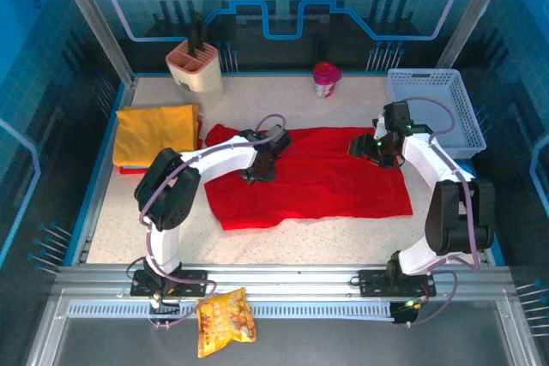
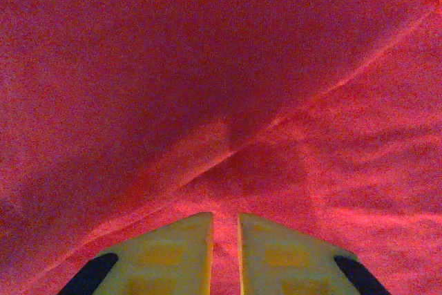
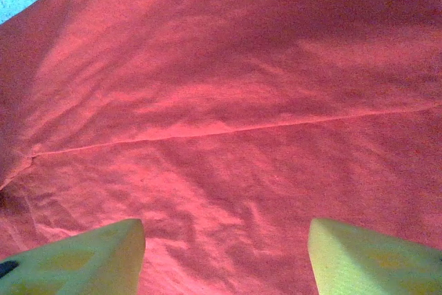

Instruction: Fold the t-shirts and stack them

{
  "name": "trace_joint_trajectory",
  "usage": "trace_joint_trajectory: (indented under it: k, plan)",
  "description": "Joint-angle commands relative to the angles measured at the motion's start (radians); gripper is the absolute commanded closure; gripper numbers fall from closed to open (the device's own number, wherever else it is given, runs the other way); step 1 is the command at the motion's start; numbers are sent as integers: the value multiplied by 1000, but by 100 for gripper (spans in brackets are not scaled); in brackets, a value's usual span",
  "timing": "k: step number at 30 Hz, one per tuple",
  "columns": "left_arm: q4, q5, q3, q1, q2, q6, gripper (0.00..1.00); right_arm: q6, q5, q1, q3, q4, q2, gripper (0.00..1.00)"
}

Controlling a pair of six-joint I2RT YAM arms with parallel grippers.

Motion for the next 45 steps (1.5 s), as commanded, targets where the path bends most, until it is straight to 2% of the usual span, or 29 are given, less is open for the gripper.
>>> trace_joint_trajectory:
  k: [1, 8, 14, 23, 32, 37, 45]
  plan:
    - [-47, -44, 42, 5, 47, -6, 82, 4, -18, 5, -9, -1, 5, 35]
    - [-67, -62, 83, 35, 100, 19, 82, 7, -18, 5, -13, 0, 4, 35]
    - [-70, -94, 82, 52, 85, 28, 80, 7, -28, 5, -20, 5, 9, 36]
    - [-66, -81, 62, 68, 100, 32, 80, 8, -36, 5, -27, 17, 18, 36]
    - [-67, -82, 48, 77, 125, 34, 75, 4, -31, 2, -27, 10, 13, 36]
    - [-53, -85, 35, 81, 133, 32, 77, 3, -30, 1, -26, 9, 8, 36]
    - [-55, -116, 39, 87, 115, 37, 89, 2, -30, -2, -21, 2, 6, 36]
